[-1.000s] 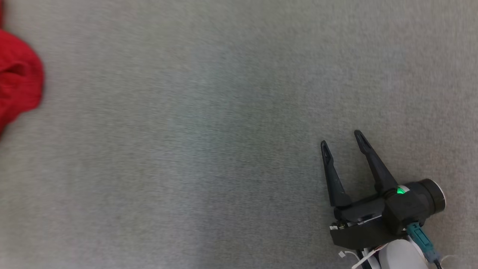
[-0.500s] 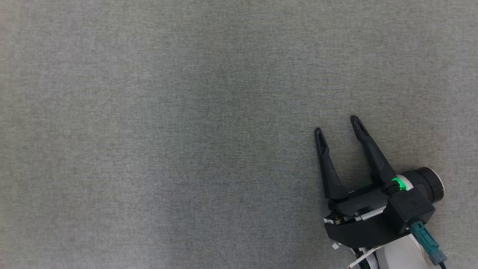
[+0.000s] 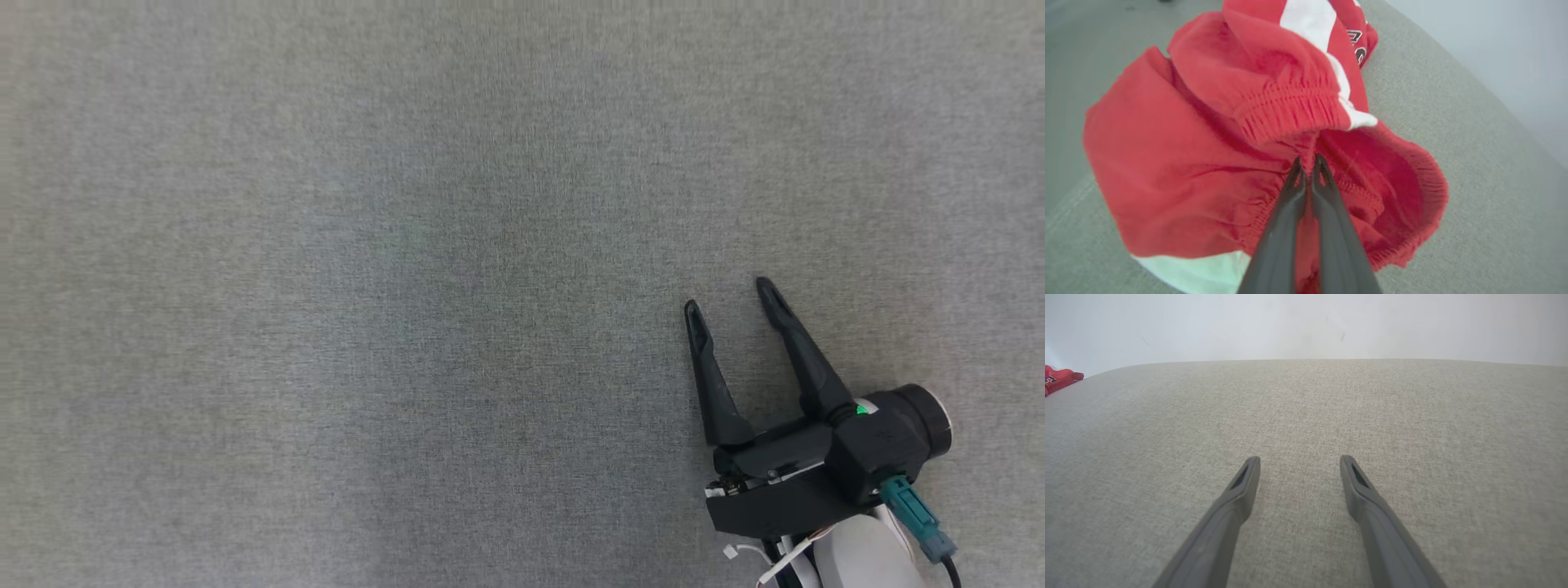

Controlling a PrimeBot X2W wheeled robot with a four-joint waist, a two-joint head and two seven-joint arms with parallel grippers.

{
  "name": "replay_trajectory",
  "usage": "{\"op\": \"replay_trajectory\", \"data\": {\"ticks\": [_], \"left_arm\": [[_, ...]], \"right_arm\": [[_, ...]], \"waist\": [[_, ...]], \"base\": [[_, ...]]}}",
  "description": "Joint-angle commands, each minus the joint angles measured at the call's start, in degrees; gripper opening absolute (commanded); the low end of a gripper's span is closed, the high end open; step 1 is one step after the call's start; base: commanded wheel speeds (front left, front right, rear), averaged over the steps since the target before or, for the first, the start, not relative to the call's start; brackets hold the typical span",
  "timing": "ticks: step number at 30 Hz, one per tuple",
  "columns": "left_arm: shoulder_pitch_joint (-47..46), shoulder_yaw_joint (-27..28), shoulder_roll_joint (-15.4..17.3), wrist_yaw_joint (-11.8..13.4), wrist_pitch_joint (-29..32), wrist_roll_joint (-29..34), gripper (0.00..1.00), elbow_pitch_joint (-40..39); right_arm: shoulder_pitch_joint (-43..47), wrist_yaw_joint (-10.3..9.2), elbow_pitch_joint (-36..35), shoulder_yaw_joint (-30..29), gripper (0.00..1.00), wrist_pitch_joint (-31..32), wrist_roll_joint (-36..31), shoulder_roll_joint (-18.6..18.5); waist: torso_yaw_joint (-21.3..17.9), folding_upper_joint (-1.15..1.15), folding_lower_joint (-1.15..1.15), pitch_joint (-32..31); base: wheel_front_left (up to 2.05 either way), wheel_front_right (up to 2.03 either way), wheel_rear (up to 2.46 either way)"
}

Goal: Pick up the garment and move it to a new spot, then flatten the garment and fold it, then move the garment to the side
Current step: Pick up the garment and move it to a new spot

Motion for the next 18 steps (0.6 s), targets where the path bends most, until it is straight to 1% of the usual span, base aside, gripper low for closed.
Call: {"op": "replay_trajectory", "data": {"ticks": [1, 6, 11, 13, 15, 18], "left_arm": [[0.74, 0.03, 0.52, -0.54, -0.4, 0.39, 0.0, -1.07], [1.16, 0.21, 1.77, -0.53, -0.05, 0.73, 0.0, -6.04], [0.78, -0.82, 2.63, 0.69, 1.83, 1.25, 0.0, -13.04], [0.67, -1.22, 2.9, 0.9, 2.39, 1.44, 0.0, -14.53], [-0.14, -2.26, 2.95, 1.43, 3.26, 1.7, 0.0, -17.79], [-1.34, -4.48, 2.13, 2.24, 4.87, 1.72, 0.0, -22.19]], "right_arm": [[0.66, -0.17, 0.87, 0.38, 1.0, 0.1, 0.86, -0.24], [0.8, -0.17, 1.8, 1.71, 1.0, 0.08, 2.94, -0.22], [1.5, -0.17, 2.9, 2.97, 1.0, 0.08, 5.45, -0.21], [1.7, -0.17, 3.05, 3.12, 1.0, 0.08, 5.96, -0.22], [2.17, -0.17, 3.51, 3.4, 1.0, 0.07, 6.99, -0.21], [2.94, -0.17, 4.25, 3.87, 1.0, 0.08, 8.28, -0.22]], "waist": [[0.25, -0.01, -0.01, -2.81], [-0.04, -0.01, -0.01, -7.63], [-1.0, -0.01, -0.01, -12.88], [-1.26, -0.01, -0.01, -13.92], [-1.88, -0.01, -0.01, -15.98], [-3.22, -0.01, -0.01, -19.23]], "base": [[0.0, 0.0, 0.0], [0.0, 0.0, 0.0], [0.0, 0.0, 0.0], [0.0, 0.0, 0.0], [0.0, 0.0, 0.0], [0.0, 0.0, 0.0]]}}
